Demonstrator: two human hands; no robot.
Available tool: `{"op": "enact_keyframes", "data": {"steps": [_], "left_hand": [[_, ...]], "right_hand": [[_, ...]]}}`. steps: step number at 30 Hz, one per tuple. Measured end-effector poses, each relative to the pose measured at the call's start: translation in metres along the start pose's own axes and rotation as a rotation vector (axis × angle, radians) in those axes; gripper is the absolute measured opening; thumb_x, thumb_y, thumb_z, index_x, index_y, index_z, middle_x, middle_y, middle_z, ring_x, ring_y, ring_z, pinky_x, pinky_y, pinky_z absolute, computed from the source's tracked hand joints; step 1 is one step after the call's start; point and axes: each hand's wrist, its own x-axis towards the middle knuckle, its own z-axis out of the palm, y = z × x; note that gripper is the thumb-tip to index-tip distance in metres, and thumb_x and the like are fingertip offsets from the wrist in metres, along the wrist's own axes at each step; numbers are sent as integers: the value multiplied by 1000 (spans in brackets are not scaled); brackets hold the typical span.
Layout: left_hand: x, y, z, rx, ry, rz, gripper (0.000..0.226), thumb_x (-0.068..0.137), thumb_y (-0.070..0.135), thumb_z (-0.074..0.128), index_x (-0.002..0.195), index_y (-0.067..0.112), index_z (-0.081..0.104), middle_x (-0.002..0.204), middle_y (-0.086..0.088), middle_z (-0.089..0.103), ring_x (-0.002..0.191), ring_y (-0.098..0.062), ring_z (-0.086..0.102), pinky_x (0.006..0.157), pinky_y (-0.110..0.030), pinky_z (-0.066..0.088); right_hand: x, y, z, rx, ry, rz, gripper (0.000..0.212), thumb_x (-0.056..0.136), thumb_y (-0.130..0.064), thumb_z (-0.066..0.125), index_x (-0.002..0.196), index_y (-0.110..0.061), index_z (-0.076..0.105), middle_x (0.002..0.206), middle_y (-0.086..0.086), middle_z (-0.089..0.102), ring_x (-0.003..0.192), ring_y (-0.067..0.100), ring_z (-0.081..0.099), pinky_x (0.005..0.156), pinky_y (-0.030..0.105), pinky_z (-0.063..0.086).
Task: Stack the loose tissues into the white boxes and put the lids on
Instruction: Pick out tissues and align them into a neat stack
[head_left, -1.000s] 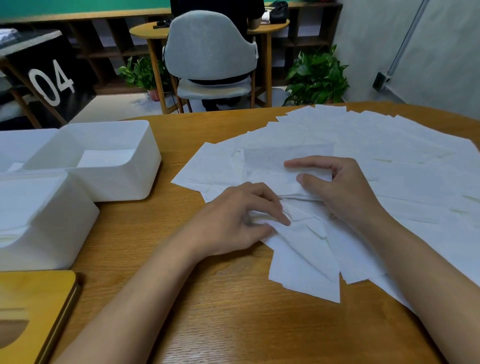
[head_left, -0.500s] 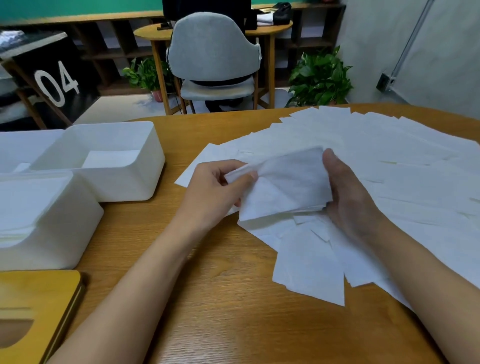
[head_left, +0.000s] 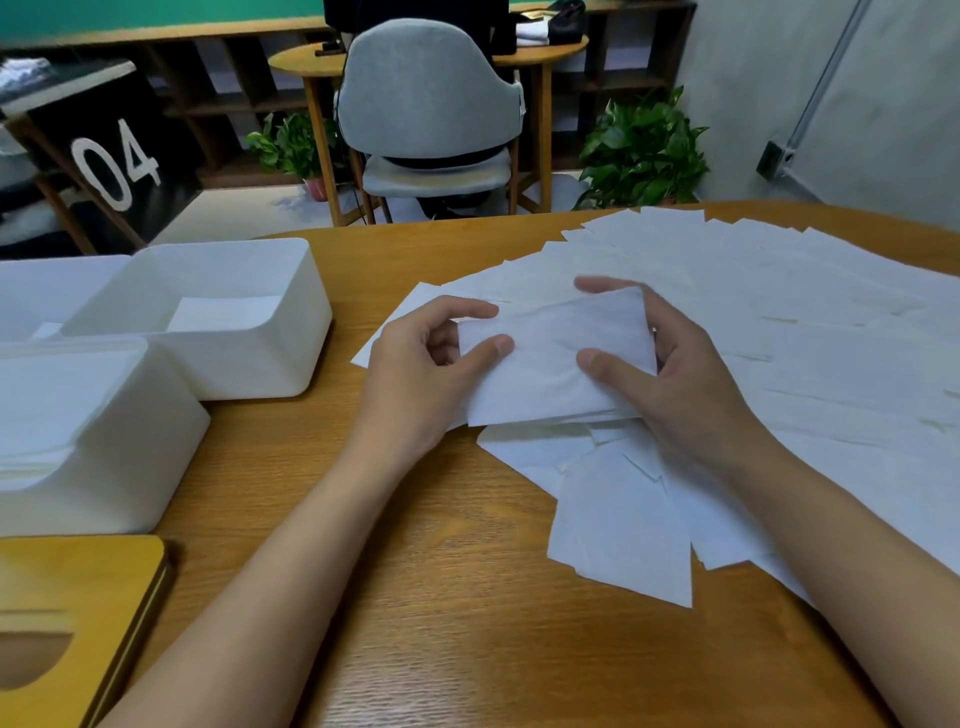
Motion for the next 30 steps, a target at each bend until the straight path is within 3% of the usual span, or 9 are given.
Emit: {"op": "enact_keyframes", "data": {"steps": [4, 6, 8, 10, 15, 17, 19, 23, 30], "left_hand": [[-4, 5, 6, -61, -37, -73, 40, 94, 45, 75, 132, 41, 63, 122, 21, 64, 110, 12, 58, 86, -11, 49], [-4, 8, 6, -234, -120, -165, 44, 92, 50, 77, 133, 49, 62, 124, 23, 67, 121, 0, 61, 101, -27, 54], [-6, 13, 5, -337, -165, -209, 48, 91, 35, 80, 134, 46, 62, 114, 22, 74, 115, -11, 70, 97, -37, 60], [-7, 15, 3, -363, -164, -189, 51, 94, 18, 78, 137, 39, 60, 111, 6, 79, 103, -18, 76, 86, -39, 64], [-7, 8, 9, -118, -61, -8, 54, 95, 15, 78, 140, 34, 55, 118, 4, 74, 104, -12, 73, 83, -33, 62], [-9, 4, 13, 101, 5, 150, 61, 91, 21, 82, 140, 36, 49, 126, 12, 63, 114, -4, 62, 91, -17, 51], [-12, 3, 16, 293, 4, 338, 53, 86, 22, 86, 130, 29, 56, 118, 11, 58, 107, -4, 56, 86, -8, 40], [-23, 10, 24, 237, -375, 358, 20, 79, 26, 93, 90, 21, 77, 83, 7, 68, 79, -17, 62, 70, -12, 37], [-45, 22, 41, 317, -798, 346, 42, 64, 44, 100, 99, 30, 81, 91, 12, 66, 94, -9, 60, 76, -16, 41]], "right_hand": [[2, -1, -4, 96, -4, -40, 67, 98, -8, 70, 150, -42, 44, 143, -4, 61, 120, 19, 69, 88, 31, 61], [2, -2, -5, 148, -3, -27, 71, 97, -7, 70, 151, -44, 41, 141, -2, 63, 118, 21, 70, 86, 34, 62], [2, -1, -6, 92, 16, -27, 72, 97, -9, 71, 150, -46, 40, 138, -1, 65, 114, 21, 72, 87, 38, 63], [3, 0, -8, 52, 4, -20, 71, 97, -10, 72, 148, -48, 41, 133, 0, 68, 108, 22, 73, 85, 38, 63], [3, 2, -15, 39, -117, 4, 34, 96, -3, 68, 122, -24, 77, 121, -6, 76, 113, 14, 71, 90, 30, 55], [4, 8, -15, -47, -75, 13, 33, 98, 2, 66, 114, -22, 80, 116, -10, 78, 114, 9, 70, 96, 30, 54], [6, 11, -15, -105, -12, 11, 34, 97, 3, 65, 111, -24, 81, 114, -13, 78, 115, 5, 69, 99, 26, 52], [11, 15, -18, -127, 78, 8, 38, 95, 4, 64, 108, -26, 82, 111, -18, 78, 114, -2, 67, 97, 13, 47], [10, 15, -15, -134, 81, 16, 38, 94, 5, 63, 107, -26, 82, 110, -20, 77, 112, -4, 67, 91, 8, 45]]}}
